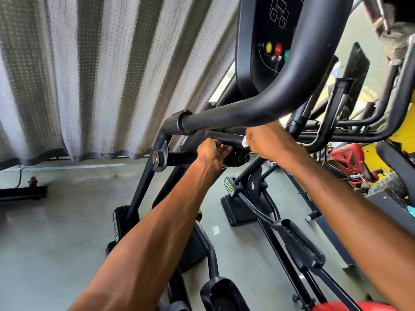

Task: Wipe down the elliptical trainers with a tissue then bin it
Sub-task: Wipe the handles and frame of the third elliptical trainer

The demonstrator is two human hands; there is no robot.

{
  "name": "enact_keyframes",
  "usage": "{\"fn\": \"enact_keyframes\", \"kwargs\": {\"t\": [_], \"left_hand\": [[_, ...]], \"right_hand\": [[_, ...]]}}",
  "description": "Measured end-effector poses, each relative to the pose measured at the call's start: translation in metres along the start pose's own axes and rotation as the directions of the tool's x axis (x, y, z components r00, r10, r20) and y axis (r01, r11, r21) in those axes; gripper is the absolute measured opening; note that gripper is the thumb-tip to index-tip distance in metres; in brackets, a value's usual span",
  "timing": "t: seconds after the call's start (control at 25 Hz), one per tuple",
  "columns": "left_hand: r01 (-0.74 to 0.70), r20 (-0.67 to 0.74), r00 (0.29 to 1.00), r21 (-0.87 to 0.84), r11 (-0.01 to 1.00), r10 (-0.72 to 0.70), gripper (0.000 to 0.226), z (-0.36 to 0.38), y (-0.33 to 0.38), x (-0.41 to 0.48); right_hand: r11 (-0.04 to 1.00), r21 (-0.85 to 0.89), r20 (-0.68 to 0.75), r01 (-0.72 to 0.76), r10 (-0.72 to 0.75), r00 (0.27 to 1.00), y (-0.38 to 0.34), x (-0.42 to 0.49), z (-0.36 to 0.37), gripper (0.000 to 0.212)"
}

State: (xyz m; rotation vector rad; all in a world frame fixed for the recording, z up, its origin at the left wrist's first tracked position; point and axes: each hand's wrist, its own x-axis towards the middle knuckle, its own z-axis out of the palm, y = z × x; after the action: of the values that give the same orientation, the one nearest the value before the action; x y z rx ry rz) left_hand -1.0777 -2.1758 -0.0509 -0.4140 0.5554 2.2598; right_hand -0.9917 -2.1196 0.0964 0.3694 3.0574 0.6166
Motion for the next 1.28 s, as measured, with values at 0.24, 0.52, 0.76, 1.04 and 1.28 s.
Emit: {"fn": "enact_keyframes", "kwargs": {"t": [0.24, 0.52, 0.76, 1.04, 1.28], "left_hand": [[-0.019, 0.073, 0.997, 0.216, 0.976, 0.003, 0.026, -0.010, 0.012, 0.000], [-0.096, 0.098, 0.994, 0.464, 0.881, 0.057, 0.029, -0.014, 0.032, -0.003], [-0.390, 0.320, 0.910, 0.875, 0.287, 0.263, 0.017, -0.004, 0.028, 0.004], [-0.487, 0.488, 0.824, 0.870, -0.078, 0.288, 0.050, 0.031, 0.026, -0.008], [-0.495, 0.548, 0.790, 0.835, -0.240, 0.276, 0.039, 0.033, 0.022, -0.001]], "right_hand": [[0.999, 0.039, -0.111, -0.019, 0.024, 0.994, -0.019, 0.016, 0.030, 0.008], [0.950, 0.304, -0.127, -0.063, 0.106, 0.986, -0.073, 0.046, 0.087, 0.026], [0.779, 0.625, -0.700, 0.052, 0.530, 0.478, -0.052, -0.038, 0.142, 0.010], [-0.476, 0.768, 0.421, 0.429, 0.879, 0.222, -0.080, 0.000, 0.138, 0.013], [-0.771, 0.377, 0.595, 0.514, 0.626, 0.504, -0.099, 0.052, 0.143, 0.019]]}}
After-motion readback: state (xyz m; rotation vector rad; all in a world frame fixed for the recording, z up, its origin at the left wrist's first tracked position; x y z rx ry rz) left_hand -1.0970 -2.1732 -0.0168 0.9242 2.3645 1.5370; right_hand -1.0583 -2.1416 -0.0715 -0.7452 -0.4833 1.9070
